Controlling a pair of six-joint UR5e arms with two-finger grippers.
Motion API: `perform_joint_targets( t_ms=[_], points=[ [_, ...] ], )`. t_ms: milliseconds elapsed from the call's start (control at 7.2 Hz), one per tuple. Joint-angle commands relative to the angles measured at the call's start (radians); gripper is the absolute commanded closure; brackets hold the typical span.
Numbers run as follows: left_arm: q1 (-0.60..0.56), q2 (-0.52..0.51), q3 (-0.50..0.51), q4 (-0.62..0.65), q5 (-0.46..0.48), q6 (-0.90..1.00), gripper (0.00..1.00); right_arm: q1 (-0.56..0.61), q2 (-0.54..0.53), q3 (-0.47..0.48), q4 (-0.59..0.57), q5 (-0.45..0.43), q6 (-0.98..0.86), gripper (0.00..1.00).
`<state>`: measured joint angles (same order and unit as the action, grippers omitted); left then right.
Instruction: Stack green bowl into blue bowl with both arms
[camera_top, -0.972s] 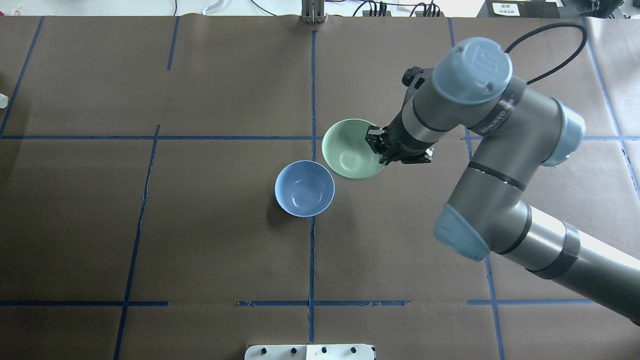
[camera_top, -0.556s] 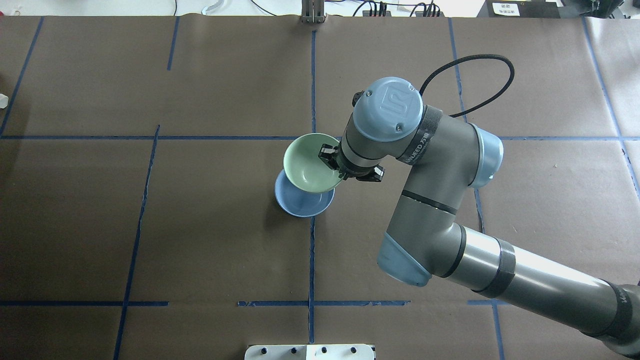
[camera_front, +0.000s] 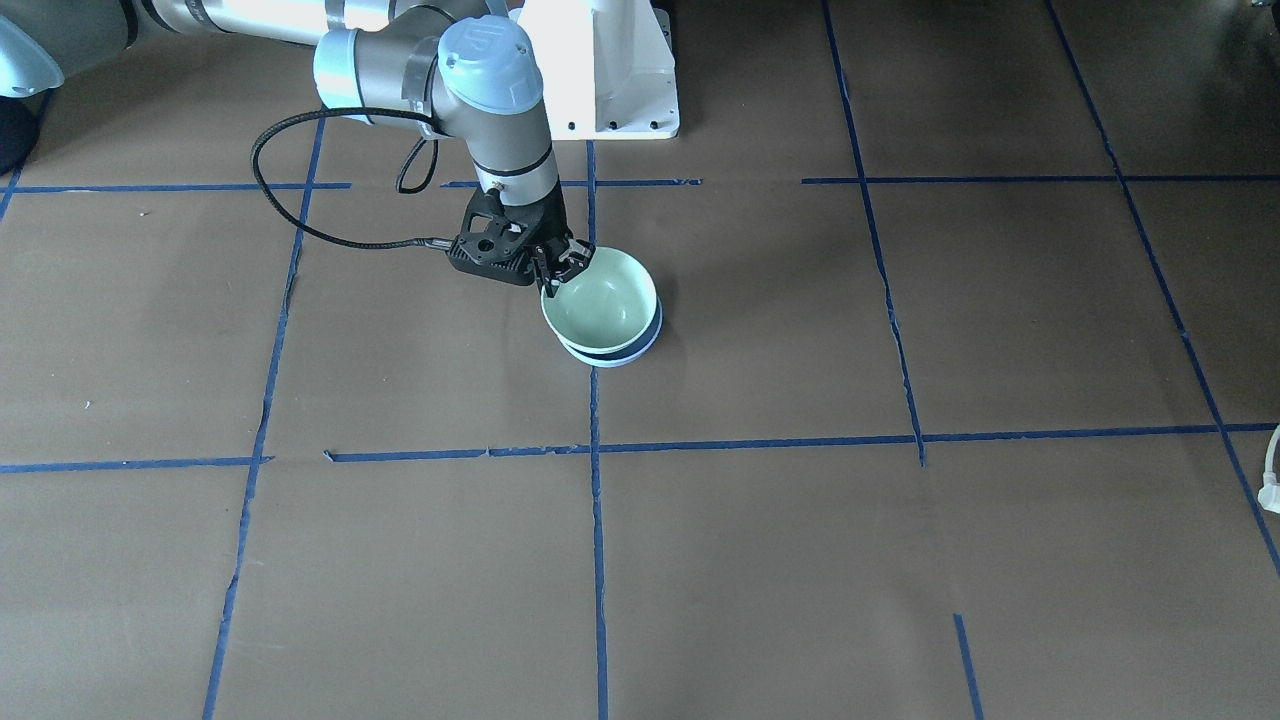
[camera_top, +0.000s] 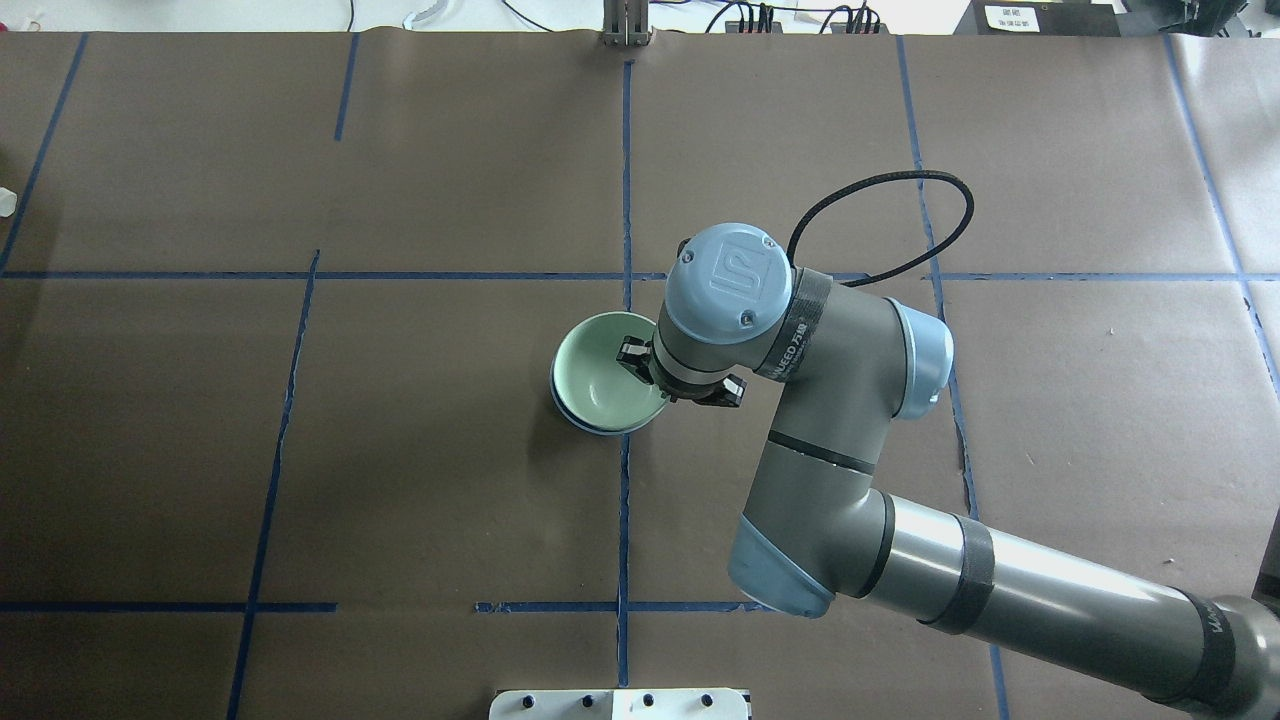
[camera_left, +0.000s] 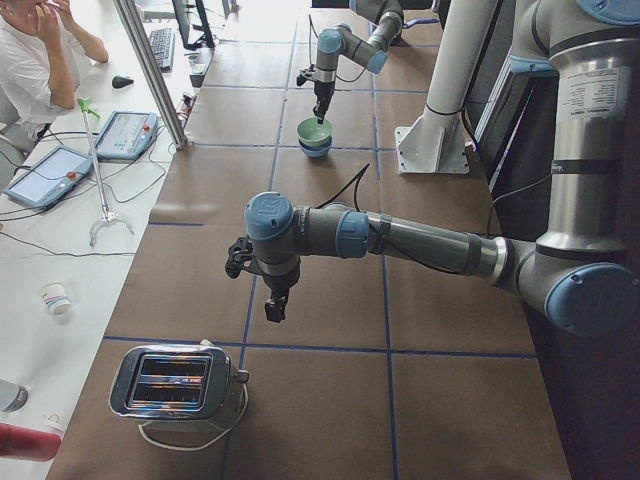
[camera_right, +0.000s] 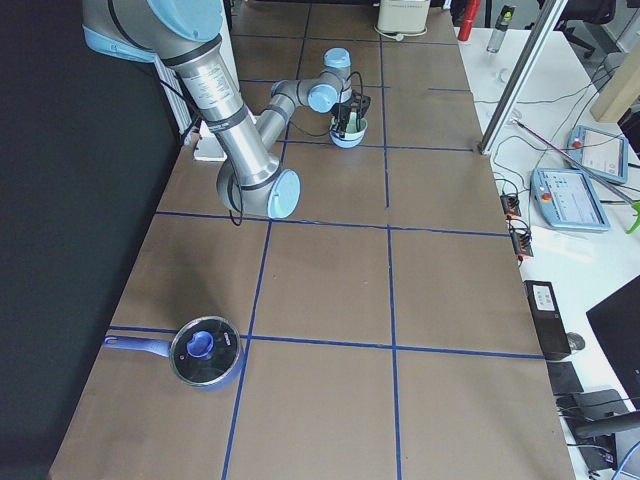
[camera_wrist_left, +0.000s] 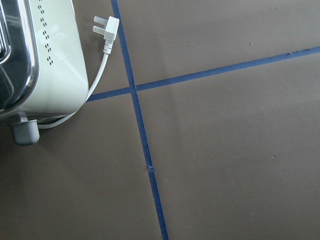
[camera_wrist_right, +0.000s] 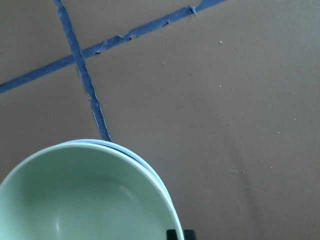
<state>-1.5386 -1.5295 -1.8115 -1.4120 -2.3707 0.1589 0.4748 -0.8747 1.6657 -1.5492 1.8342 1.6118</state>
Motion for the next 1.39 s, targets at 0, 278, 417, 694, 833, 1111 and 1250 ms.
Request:
perform_joint_targets(
  t_ms=[0,278,417,694,833,1111,1250],
  points=[
    [0.000,0.000,0.000,0.001,-0.001,0.001,0.00,-0.019,-0.003,-0.030,0.052,-0.004,0.040,0.91],
    [0.000,0.000,0.000,0.001,-0.001,0.001,0.00,-0.012,0.003,-0.040,0.080,-0.004,0.046,0.01],
    [0.000,0.000,0.000,0.001,-0.001,-0.001,0.00,0.019,0.003,-0.032,0.075,0.002,0.033,0.00],
    [0.000,-0.001,0.006,-0.001,0.001,-0.002,0.00,0.111,-0.003,-0.032,0.034,0.061,-0.080,0.00],
    [0.002,-0.004,0.007,-0.007,0.005,-0.078,0.00,0.208,-0.013,-0.032,-0.024,0.162,-0.243,0.00],
    [0.002,0.006,0.003,-0.008,0.018,-0.121,0.00,0.429,-0.097,-0.038,-0.113,0.308,-0.642,0.00],
    [0.005,0.035,0.015,-0.010,0.016,-0.122,0.00,0.535,-0.139,-0.038,-0.182,0.341,-0.863,0.00]
  ],
)
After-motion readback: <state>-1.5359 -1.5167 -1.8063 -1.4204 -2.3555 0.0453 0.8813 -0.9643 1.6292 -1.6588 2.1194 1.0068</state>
